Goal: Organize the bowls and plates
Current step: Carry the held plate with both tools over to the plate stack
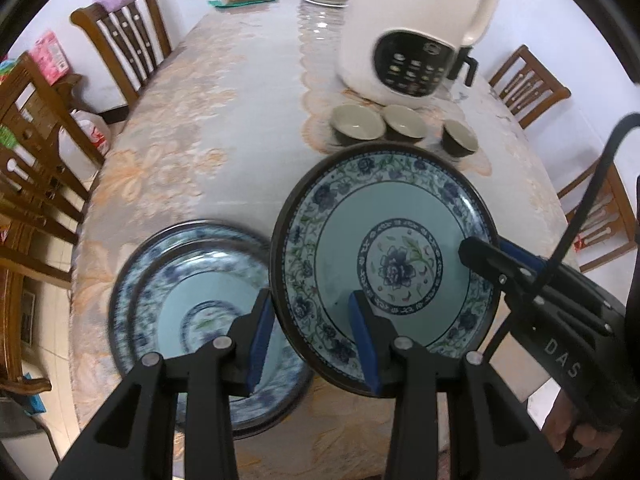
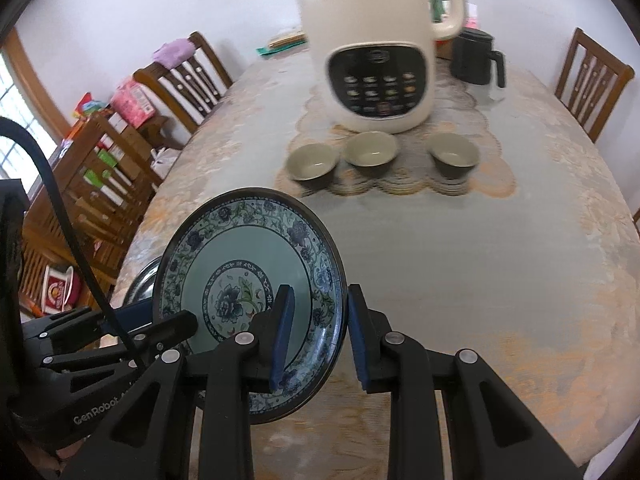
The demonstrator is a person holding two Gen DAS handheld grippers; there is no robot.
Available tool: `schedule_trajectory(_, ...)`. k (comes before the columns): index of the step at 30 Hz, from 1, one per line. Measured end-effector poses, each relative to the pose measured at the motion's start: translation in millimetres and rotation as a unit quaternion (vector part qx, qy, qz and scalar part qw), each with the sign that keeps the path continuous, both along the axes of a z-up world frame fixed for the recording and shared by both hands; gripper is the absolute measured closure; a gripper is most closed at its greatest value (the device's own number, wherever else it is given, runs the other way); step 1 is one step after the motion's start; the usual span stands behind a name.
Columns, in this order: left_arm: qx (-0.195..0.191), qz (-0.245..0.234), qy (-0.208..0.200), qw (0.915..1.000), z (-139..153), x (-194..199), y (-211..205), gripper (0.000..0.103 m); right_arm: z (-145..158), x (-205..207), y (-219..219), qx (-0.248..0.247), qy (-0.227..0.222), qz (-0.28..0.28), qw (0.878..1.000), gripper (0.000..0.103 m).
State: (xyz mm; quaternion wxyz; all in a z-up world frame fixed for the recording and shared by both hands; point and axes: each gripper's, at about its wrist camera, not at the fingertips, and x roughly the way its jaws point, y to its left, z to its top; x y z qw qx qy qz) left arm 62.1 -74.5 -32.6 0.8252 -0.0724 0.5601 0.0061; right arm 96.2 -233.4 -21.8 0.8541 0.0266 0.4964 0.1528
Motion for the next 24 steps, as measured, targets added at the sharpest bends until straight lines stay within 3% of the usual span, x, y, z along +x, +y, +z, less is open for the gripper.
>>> schedule_trajectory(15, 0.005, 0.033, 0.021, 0.9992, -13, -34, 74, 0.063, -19, -19, 69, 0.017, 0.024, 0.033, 0.999, 0.075)
schedule_trajectory(24, 0.011, 0.024, 0.029, 0.9992, -21, -42, 99, 0.063, -32, -27, 95, 0.02, 0.044, 0.03, 0.998, 0.075)
